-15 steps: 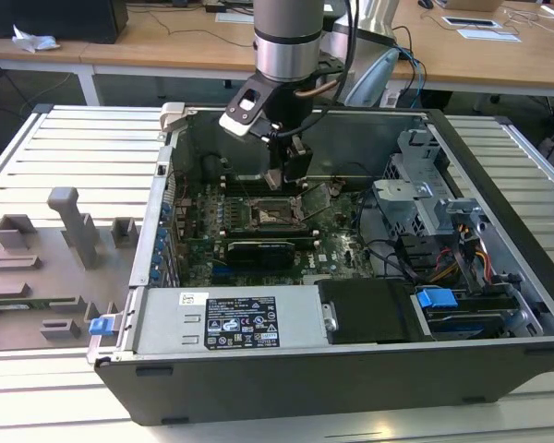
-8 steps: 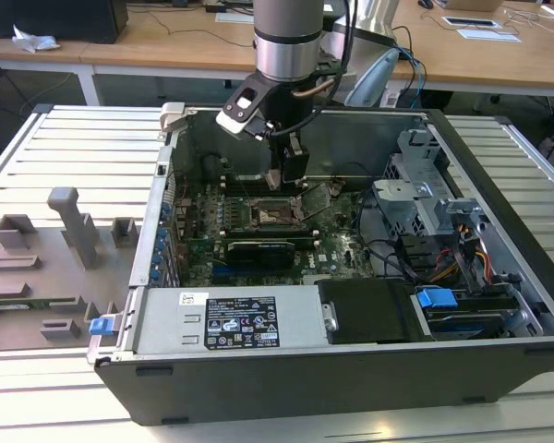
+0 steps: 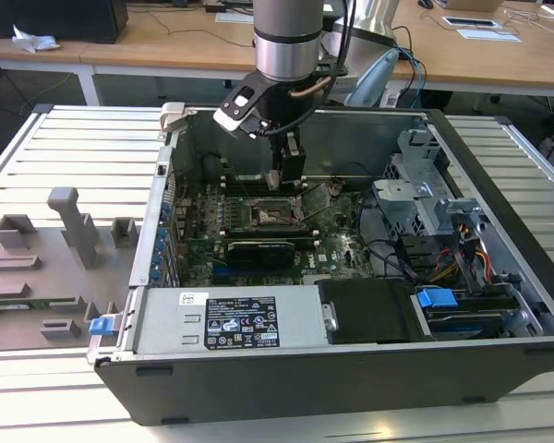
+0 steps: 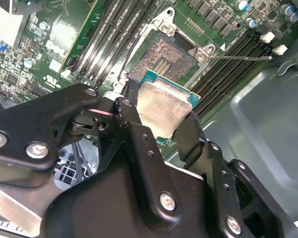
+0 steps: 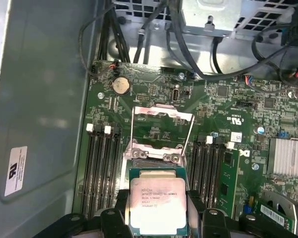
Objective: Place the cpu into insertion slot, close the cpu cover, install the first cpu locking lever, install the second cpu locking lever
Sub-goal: 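Place the cpu into insertion slot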
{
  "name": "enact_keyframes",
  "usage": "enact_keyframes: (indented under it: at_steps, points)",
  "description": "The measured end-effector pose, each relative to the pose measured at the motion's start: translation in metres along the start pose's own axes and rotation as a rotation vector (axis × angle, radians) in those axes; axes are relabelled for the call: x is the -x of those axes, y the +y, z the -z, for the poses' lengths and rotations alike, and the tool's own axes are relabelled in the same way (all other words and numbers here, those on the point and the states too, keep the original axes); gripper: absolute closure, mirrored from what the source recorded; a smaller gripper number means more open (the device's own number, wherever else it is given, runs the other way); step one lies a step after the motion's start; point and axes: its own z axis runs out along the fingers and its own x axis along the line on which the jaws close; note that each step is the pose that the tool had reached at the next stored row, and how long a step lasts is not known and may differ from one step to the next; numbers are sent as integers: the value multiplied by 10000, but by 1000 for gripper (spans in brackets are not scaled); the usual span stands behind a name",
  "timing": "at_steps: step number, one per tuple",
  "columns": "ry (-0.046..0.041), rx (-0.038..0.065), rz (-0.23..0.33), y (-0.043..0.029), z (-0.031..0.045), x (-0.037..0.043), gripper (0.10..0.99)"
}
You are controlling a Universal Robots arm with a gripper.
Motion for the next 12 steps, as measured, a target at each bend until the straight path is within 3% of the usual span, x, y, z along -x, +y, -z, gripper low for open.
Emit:
enact_keyframes:
  at_steps: [12]
  points:
    - [-149, 8, -1216, 0, 0, 0, 545]
